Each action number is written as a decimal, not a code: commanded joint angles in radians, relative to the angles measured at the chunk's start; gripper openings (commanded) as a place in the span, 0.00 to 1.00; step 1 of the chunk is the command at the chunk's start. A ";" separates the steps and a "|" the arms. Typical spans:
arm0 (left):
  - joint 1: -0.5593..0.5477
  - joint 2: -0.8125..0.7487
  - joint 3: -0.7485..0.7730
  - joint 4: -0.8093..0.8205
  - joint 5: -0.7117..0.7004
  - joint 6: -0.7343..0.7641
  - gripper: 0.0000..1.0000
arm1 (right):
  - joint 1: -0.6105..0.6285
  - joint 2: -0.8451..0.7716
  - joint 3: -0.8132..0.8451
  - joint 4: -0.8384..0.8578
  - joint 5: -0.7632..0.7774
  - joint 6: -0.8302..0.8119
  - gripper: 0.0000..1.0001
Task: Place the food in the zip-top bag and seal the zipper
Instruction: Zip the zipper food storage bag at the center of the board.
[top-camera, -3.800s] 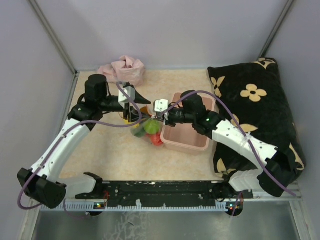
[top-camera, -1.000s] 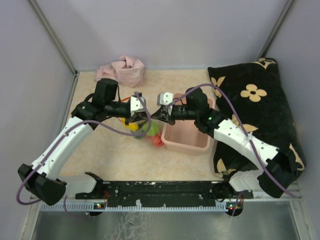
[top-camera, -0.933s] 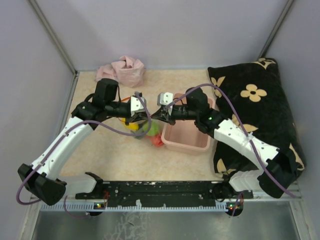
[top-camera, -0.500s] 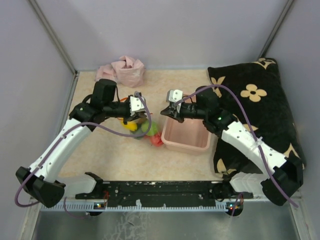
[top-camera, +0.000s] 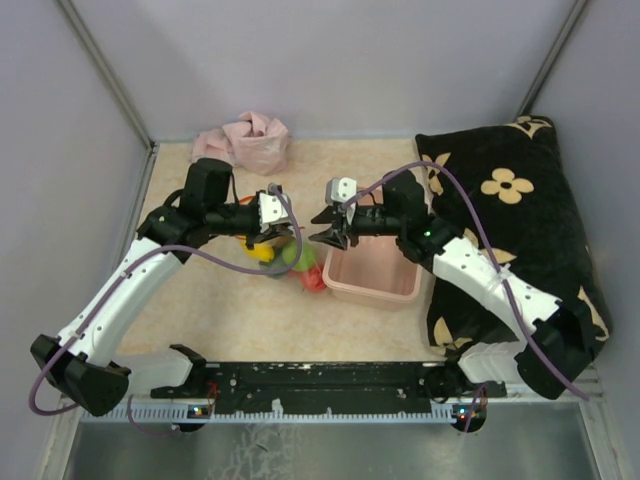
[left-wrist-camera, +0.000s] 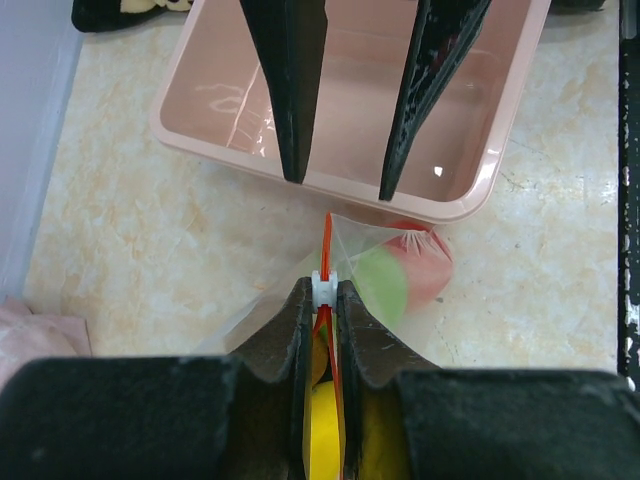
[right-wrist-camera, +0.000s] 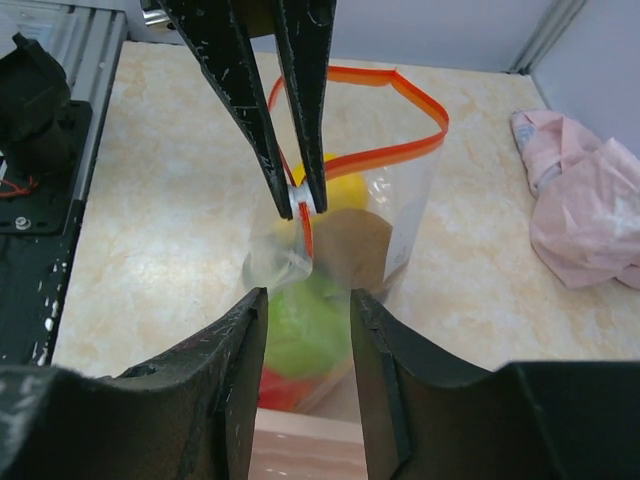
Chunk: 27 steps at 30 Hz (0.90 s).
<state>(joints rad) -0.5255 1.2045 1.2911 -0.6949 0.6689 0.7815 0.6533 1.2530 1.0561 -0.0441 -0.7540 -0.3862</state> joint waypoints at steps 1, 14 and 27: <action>0.003 -0.004 0.012 0.012 0.045 0.001 0.01 | 0.028 0.041 0.066 0.134 -0.072 0.053 0.39; 0.004 0.013 0.013 0.019 0.072 -0.004 0.01 | 0.043 0.098 0.085 0.194 -0.072 0.086 0.15; 0.002 0.002 0.015 -0.001 -0.004 -0.019 0.02 | -0.015 -0.004 0.072 -0.072 0.089 -0.049 0.00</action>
<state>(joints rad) -0.5262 1.2167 1.2911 -0.6922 0.6876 0.7742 0.6842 1.3315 1.0966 -0.0044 -0.7670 -0.3672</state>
